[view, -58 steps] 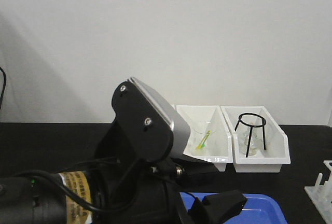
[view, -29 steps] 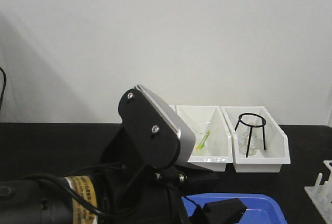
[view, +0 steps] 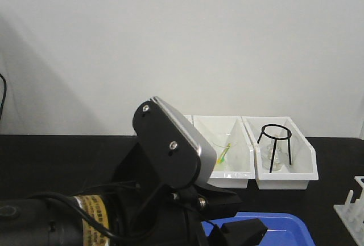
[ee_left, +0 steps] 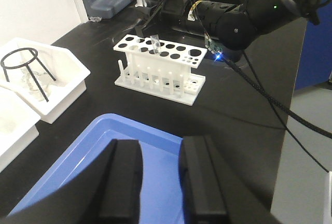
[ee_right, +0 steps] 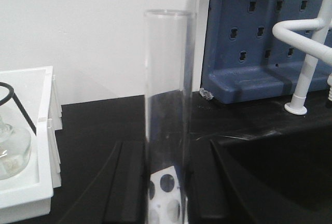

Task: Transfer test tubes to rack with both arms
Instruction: 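Lower the tube into a hole of the white rack with the right gripper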

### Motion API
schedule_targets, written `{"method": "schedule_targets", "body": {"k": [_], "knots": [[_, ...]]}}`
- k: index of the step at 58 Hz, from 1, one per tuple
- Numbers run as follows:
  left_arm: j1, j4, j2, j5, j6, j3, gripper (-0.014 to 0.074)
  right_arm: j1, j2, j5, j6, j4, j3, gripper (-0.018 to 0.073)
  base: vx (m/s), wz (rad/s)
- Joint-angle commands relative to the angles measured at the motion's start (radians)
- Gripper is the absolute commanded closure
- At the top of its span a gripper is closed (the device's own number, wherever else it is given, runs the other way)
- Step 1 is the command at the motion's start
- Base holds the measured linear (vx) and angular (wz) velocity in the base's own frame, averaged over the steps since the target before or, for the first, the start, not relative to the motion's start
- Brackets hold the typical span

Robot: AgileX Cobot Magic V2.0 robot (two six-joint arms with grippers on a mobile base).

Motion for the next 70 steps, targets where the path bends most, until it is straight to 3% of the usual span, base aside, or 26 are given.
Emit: {"method": "schedule_targets", "body": {"k": [1, 70], "knots": [[-0.008, -0.011, -0.028, -0.072, -0.004, -0.032, 0.0298, -0.007, -0.022, -0.098, 0.002, -0.008, -0.019, 0.0564, 0.00, 0.00], [-0.008, -0.011, -0.013, -0.020, -0.031, -0.032, 0.0299, -0.007, 0.024, -0.215, -0.003, 0.001, -0.020, 0.0564, 0.00, 0.00]]}}
